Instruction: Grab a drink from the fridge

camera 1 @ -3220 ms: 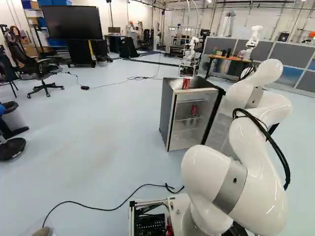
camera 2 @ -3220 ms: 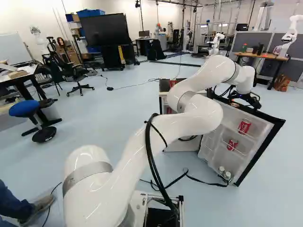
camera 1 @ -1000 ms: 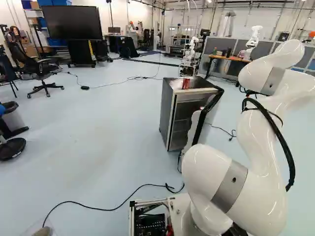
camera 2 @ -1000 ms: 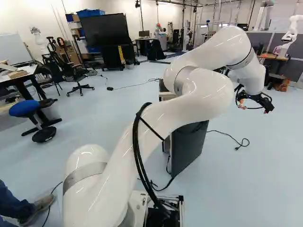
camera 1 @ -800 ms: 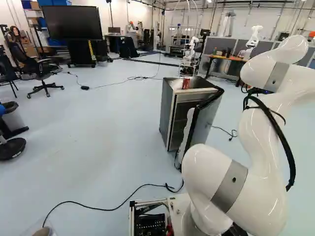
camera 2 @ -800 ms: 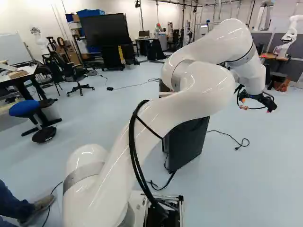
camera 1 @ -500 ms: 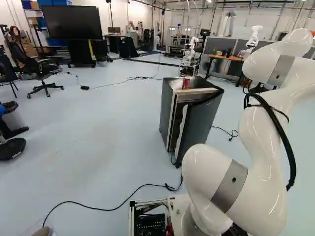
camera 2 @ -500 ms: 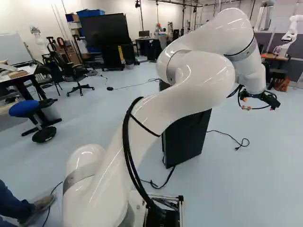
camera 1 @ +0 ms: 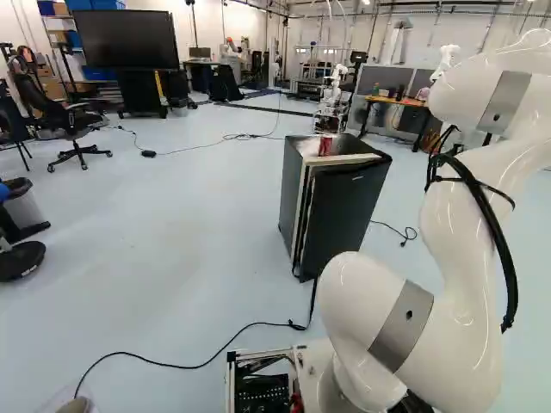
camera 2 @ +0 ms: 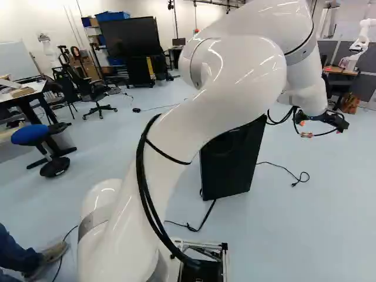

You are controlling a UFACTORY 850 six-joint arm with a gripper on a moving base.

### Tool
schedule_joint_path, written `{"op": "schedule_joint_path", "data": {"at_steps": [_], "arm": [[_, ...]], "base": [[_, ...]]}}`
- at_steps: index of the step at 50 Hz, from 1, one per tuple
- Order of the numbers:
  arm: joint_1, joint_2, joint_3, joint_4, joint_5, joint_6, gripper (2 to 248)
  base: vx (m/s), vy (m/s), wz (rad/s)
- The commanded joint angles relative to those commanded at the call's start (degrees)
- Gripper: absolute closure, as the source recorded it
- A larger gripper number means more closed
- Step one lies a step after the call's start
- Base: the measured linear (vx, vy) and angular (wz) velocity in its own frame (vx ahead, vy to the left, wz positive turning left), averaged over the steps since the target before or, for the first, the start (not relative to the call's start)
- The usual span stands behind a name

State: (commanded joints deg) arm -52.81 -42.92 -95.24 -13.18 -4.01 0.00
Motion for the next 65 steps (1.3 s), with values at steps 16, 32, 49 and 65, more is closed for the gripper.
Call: {"op": "schedule_joint_path", "data": {"at_steps": [16, 32, 49, 65], "arm": [[0.15, 4.82, 6.69, -2.33, 1.95, 0.0, 3], [0.58, 9.43, 12.92, -4.08, 4.93, 0.0, 3], [1.09, 12.72, 18.94, -4.49, 8.37, 0.0, 3], [1.62, 15.18, 24.35, -4.5, 11.85, 0.0, 3]], "base": [[0.0, 0.0, 0.0], [0.0, 0.0, 0.0], [0.0, 0.0, 0.0], [0.0, 0.0, 0.0]]}}
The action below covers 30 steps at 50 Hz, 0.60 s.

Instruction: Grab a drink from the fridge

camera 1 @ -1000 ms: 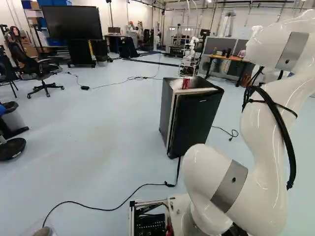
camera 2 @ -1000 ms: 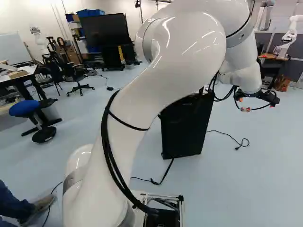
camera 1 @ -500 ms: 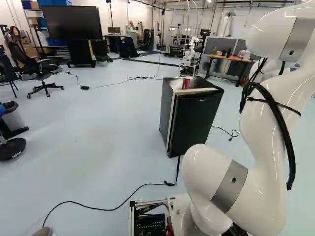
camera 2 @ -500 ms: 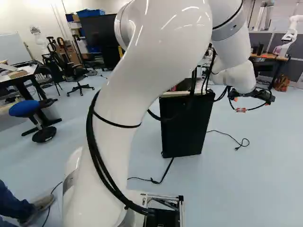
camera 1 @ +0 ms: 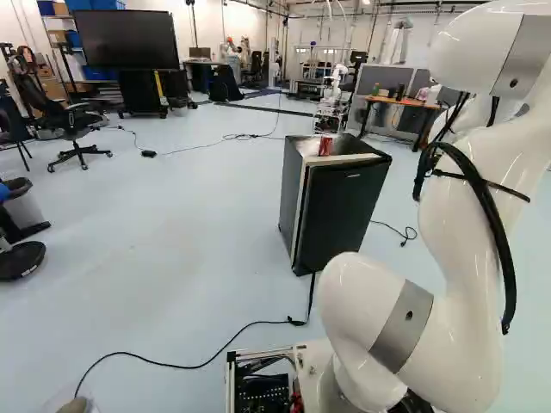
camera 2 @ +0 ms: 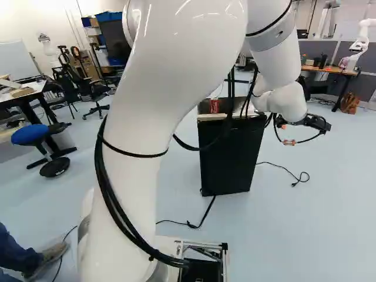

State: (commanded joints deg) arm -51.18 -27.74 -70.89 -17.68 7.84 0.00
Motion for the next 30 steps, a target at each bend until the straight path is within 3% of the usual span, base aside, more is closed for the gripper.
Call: {"op": "schedule_joint_path", "data": {"at_steps": [30], "arm": [[1.21, 4.12, 9.51, 0.0, 8.2, 0.0, 3]], "base": [[0.0, 0.0, 0.0]]}}
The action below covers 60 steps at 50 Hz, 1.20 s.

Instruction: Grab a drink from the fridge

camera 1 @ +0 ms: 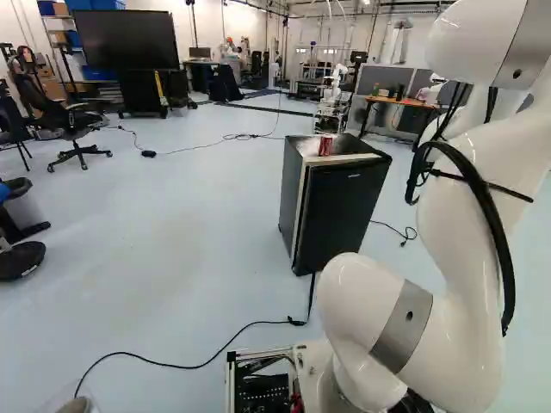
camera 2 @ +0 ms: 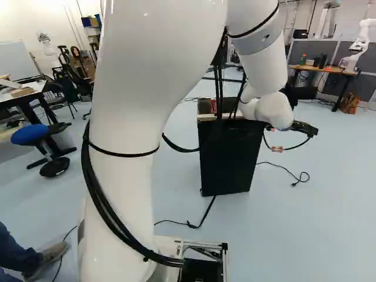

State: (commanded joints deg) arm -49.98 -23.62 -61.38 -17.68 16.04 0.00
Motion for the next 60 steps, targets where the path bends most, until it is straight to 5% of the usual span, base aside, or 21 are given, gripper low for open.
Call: {"op": "schedule_joint_path", "data": {"at_steps": [60], "arm": [[4.65, 5.0, 15.07, 0.0, 13.37, 0.0, 3]], "base": [[0.0, 0.0, 0.0]]}}
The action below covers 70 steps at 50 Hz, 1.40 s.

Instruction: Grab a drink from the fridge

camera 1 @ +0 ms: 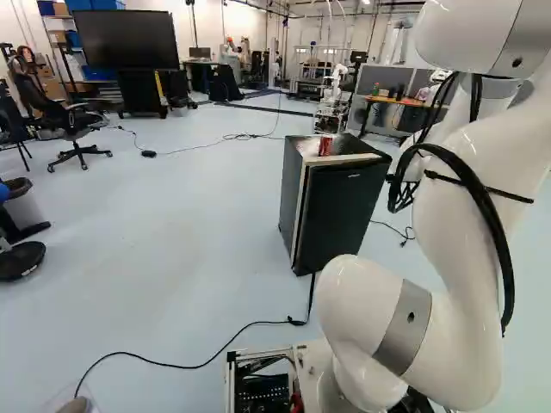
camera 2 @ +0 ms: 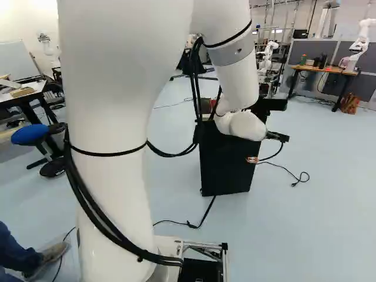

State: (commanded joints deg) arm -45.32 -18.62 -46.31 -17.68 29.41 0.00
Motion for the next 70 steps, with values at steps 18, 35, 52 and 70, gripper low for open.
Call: {"op": "schedule_joint_path", "data": {"at_steps": [18, 35, 52, 70], "arm": [[1.9, 0.67, 3.61, 0.0, 3.84, 0.0, 3], [4.08, 0.61, 6.26, 0.0, 7.24, 0.0, 3], [6.43, 0.17, 8.46, 0.0, 10.47, 0.0, 3], [9.08, -0.63, 10.49, 0.0, 13.59, 0.0, 3]], "base": [[0.0, 0.0, 0.0], [0.0, 0.0, 0.0], [0.0, 0.0, 0.0], [0.0, 0.0, 0.0]]}}
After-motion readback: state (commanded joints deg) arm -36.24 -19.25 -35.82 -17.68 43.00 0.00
